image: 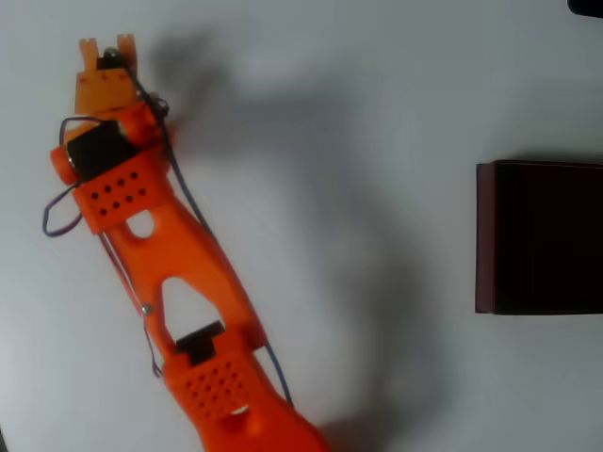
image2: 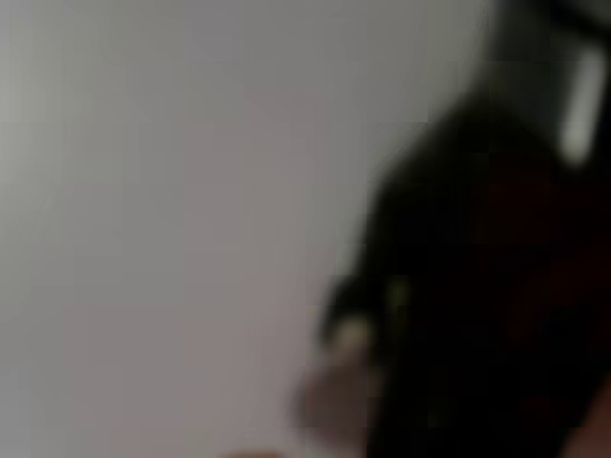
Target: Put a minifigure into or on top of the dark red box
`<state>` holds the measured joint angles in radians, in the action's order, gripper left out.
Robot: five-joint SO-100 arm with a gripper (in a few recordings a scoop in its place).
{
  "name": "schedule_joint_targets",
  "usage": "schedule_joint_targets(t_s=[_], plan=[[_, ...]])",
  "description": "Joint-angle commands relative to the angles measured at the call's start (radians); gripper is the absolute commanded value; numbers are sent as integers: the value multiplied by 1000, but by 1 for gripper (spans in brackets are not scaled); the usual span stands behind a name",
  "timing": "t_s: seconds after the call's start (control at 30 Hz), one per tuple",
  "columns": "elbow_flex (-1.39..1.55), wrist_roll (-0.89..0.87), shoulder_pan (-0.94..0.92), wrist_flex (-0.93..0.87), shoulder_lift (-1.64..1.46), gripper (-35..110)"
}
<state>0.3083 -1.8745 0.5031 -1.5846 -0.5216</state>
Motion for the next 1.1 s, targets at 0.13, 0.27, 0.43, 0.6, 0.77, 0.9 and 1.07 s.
schedule_joint_targets(t_s=[0.13, 0.27, 0.43, 0.6, 0.77, 0.9, 1.07], plan=[[-543, -3, -6, -207, 232, 20], [-545, -38, 0, -204, 238, 20], [-545, -40, 0, -176, 250, 19], [-546, -66, 5, -176, 253, 18], [-546, -77, 18, -126, 288, 17], [-546, -78, 23, -115, 302, 12], [-548, -72, 17, -115, 293, 4]])
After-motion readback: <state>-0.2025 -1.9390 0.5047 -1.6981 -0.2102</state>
